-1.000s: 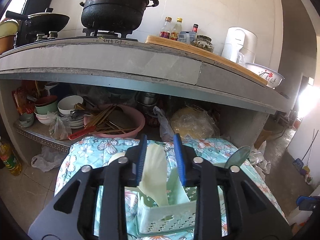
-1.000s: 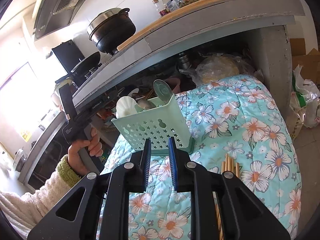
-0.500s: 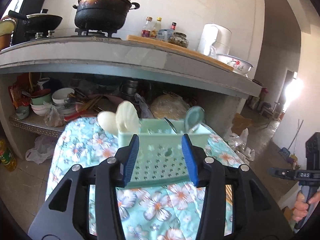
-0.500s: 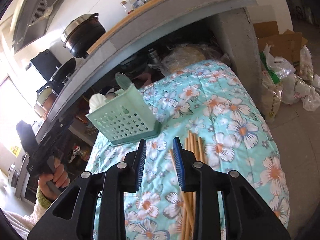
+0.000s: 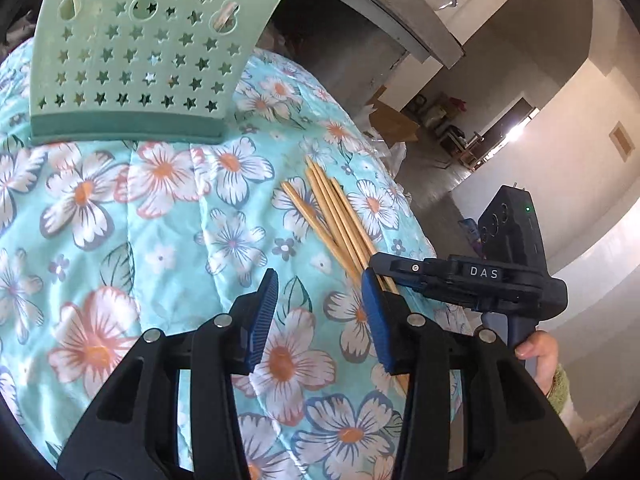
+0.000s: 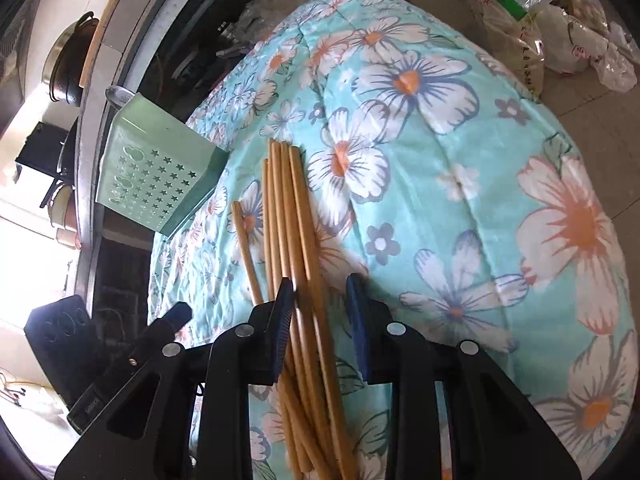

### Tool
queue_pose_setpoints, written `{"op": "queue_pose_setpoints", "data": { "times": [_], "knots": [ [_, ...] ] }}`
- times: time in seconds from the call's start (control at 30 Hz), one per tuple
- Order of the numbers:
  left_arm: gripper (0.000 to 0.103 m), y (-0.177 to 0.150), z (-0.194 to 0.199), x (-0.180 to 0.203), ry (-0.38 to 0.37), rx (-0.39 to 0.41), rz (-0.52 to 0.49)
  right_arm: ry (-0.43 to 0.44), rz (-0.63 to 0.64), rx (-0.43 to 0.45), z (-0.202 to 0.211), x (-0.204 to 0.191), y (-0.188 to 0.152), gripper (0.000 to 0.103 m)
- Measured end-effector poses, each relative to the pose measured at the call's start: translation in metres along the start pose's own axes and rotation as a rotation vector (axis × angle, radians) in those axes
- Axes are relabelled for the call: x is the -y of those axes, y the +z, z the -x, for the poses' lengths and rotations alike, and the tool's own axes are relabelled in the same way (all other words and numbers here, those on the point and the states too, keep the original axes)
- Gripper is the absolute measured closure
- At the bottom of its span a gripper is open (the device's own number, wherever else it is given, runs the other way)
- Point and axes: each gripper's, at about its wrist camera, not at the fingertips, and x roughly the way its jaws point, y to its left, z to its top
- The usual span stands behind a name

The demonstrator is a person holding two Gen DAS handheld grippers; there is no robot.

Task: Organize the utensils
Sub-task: 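Reach both tools to the bamboo chopsticks and close on them, then lift a chopstick with the left tool while the right tool holds several chopsticks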

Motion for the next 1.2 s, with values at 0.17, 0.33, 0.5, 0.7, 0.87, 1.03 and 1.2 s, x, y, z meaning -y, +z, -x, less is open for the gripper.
{"op": "queue_pose_setpoints", "data": {
  "times": [0.17,0.33,0.5,0.7,0.87,1.03,1.2],
  "knots": [
    [0.066,-0.007,0.013,-0.015,0.012,0.009,0.04,0.005,0.038,-0.052,-0.017,-0.021,-0.016,0.076],
    [0.072,-0.014,0.035,-0.041,0.049,0.022,0.093,0.091,-0.02,-0.156,-0.047,-0.04,-0.029,0.09],
    [0.074,-0.024,0.072,-0.072,0.095,0.086,0.164,0.106,0.038,-0.217,-0.085,-0.085,-0.041,0.09],
    [0.074,-0.029,0.107,-0.103,0.148,0.151,0.233,0.131,0.121,-0.311,-0.131,-0.141,-0.058,0.09],
    [0.074,-0.03,0.112,-0.112,0.159,0.151,0.246,0.102,0.156,-0.318,-0.131,-0.151,-0.06,0.09],
    [0.074,-0.028,0.095,-0.116,0.149,0.104,0.248,0.11,0.09,-0.295,-0.116,-0.13,-0.05,0.09],
    [0.074,-0.03,0.083,-0.112,0.171,0.065,0.232,0.137,0.043,-0.284,-0.102,-0.114,-0.049,0.089]
  ]
}}
